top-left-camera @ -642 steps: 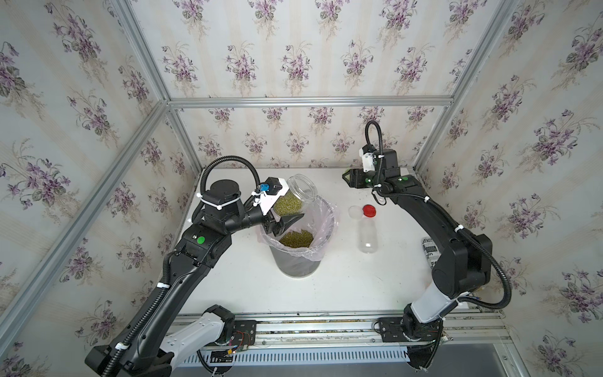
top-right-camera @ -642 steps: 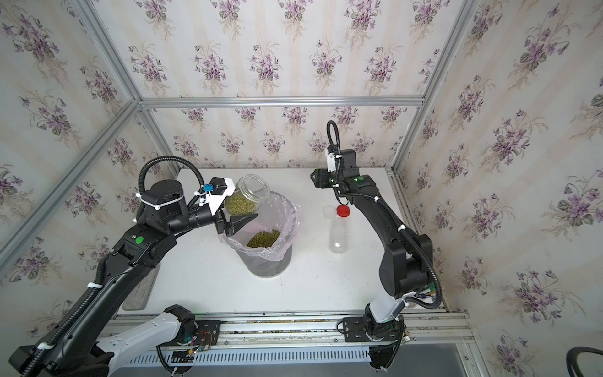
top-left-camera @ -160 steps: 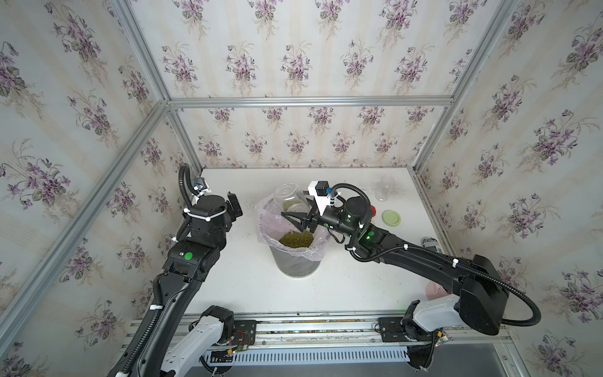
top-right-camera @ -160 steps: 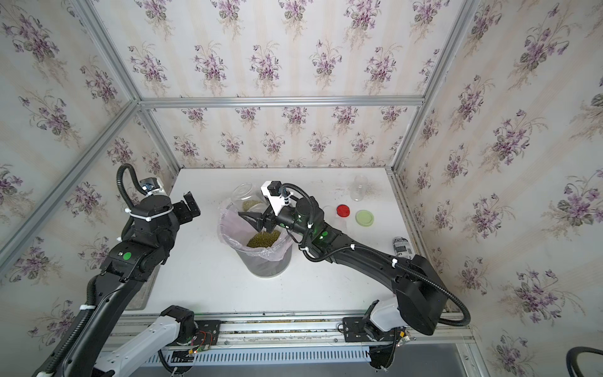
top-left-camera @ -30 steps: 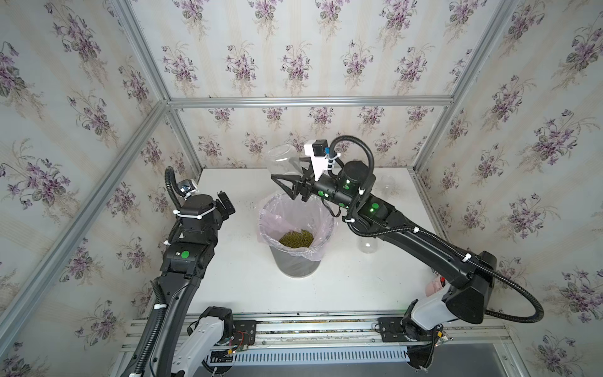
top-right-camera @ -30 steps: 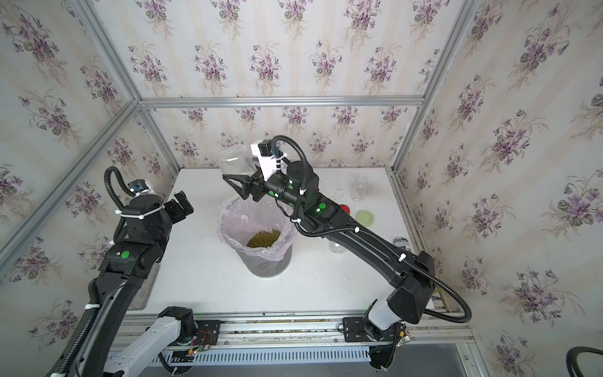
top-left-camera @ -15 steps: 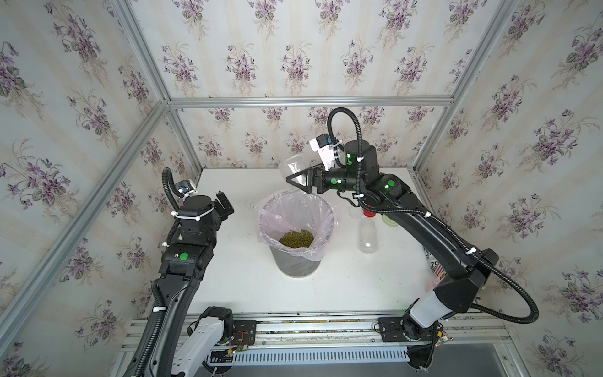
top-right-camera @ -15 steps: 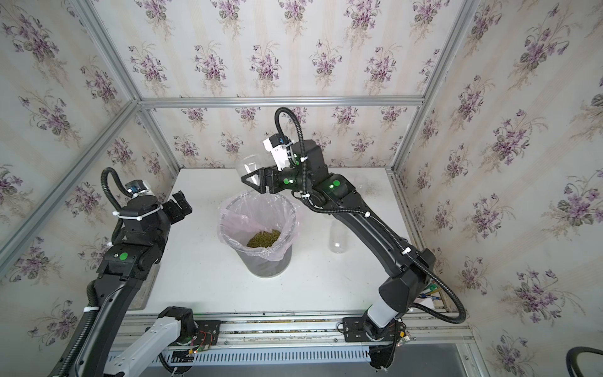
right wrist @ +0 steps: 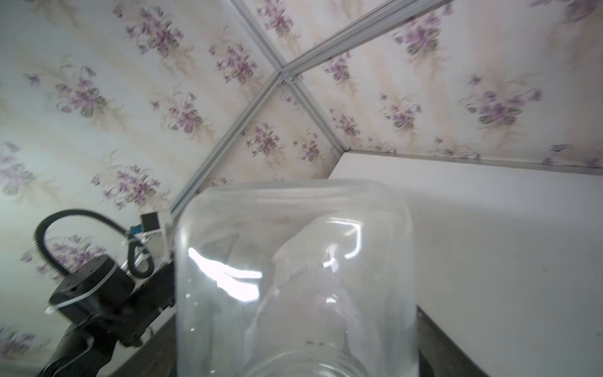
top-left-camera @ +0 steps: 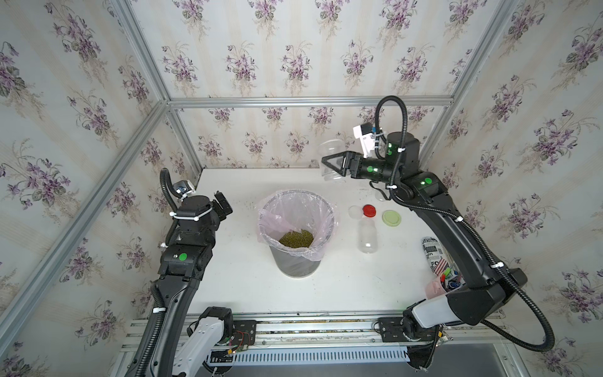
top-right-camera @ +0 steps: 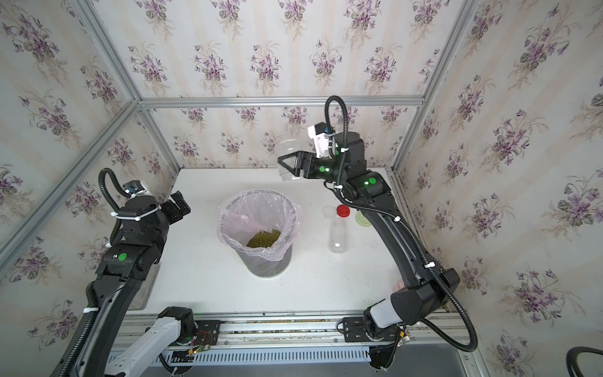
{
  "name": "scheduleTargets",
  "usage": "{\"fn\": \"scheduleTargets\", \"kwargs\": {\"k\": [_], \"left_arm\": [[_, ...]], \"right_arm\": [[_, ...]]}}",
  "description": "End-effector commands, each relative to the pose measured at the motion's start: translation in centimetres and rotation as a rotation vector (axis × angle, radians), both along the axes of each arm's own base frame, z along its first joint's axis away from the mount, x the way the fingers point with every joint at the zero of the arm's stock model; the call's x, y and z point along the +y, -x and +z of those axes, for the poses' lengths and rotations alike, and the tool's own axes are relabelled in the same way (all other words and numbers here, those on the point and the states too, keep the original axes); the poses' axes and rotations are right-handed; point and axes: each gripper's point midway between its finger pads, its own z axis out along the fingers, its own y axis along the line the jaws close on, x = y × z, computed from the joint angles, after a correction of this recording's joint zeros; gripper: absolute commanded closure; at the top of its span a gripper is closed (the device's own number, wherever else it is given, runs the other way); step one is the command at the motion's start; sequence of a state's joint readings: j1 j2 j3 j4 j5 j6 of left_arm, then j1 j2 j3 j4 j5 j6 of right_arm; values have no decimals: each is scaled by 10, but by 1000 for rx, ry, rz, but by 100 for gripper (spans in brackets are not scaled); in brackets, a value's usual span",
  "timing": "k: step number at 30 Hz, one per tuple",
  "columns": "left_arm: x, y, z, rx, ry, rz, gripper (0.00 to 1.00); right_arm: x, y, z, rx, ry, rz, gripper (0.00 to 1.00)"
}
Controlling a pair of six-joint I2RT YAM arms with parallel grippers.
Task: Empty moldy mung beans from jars
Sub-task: Place the jar at the center of the board.
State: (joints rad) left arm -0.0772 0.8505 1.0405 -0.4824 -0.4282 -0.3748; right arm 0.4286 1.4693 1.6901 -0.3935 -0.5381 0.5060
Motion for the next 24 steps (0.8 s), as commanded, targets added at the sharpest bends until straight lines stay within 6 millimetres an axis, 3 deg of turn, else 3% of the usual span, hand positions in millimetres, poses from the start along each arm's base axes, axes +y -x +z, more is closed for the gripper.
{"fn": "scheduleTargets", "kwargs": {"k": [1, 6, 16, 20, 24], "left_arm": [[1, -1, 6, -27, 15, 10, 0], [1, -1, 6, -25, 15, 12, 0], [2, -1, 6, -27, 15, 12, 0], [1, -1, 6, -27, 18, 9, 0], [2, -1, 7, -29, 19, 11, 1]], "right_arm": [[-27, -15, 1, -14, -2, -104, 93], [-65, -36, -21, 11, 67, -247, 93], [-87, -61, -91, 136, 277, -350, 93], [-93, -58, -108, 167, 336, -357, 93], [-106, -58, -143, 223, 424, -404, 93]]}}
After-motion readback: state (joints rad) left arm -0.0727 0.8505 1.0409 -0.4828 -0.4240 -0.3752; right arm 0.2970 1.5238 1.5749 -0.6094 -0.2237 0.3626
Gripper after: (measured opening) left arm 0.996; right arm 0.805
